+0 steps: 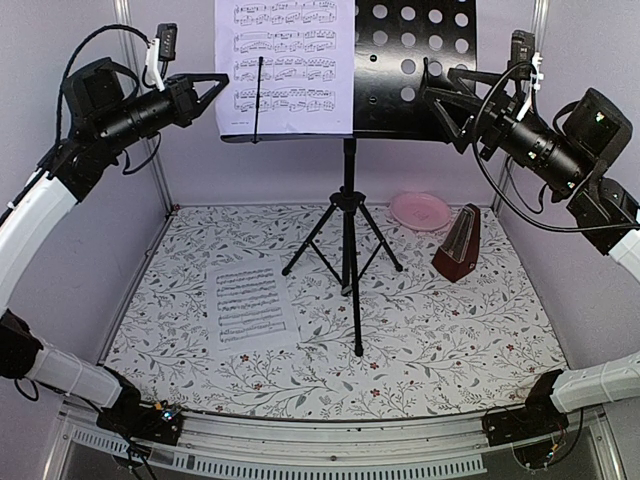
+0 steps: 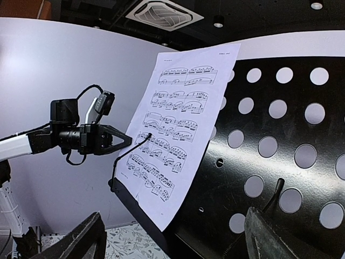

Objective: Set up the instrument practice props

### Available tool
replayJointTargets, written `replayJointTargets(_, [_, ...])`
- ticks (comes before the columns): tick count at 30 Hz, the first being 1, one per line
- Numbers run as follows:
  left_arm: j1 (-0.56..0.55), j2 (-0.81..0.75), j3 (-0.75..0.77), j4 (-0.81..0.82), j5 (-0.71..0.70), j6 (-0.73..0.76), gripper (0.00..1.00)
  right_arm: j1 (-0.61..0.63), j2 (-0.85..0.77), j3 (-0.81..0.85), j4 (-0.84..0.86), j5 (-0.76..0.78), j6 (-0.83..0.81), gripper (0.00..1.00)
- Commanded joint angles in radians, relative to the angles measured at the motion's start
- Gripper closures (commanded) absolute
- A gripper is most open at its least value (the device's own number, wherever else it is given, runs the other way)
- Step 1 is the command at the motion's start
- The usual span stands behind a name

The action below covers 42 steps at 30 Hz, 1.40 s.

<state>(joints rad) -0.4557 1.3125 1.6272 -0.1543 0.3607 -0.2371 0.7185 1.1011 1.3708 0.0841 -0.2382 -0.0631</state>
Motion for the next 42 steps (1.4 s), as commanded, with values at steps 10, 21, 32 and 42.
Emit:
replayJointTargets(10, [0.013,-0.086,-0.071,-0.010,-0.138,-0.024,0.23,-0.007,-0.016,-0.020,-0.007,-0.023,0.025,0.08])
replayJointTargets(21, [0.100,-0.277,-0.377,-0.015,-0.281,-0.181,0.10,-0.005,-0.099,-0.175,-0.043,-0.221,0.079,0.10])
replayJointTargets(32, [0.254,-0.279,-0.864,0.185,-0.096,-0.404,0.09,0.156,-0.013,-0.484,0.096,-0.214,0.276,0.18])
replayJointTargets(42, [0.256,-0.304,-1.077,0.144,-0.153,-0.492,0.08,0.281,0.368,-0.397,0.149,0.024,0.348,0.24])
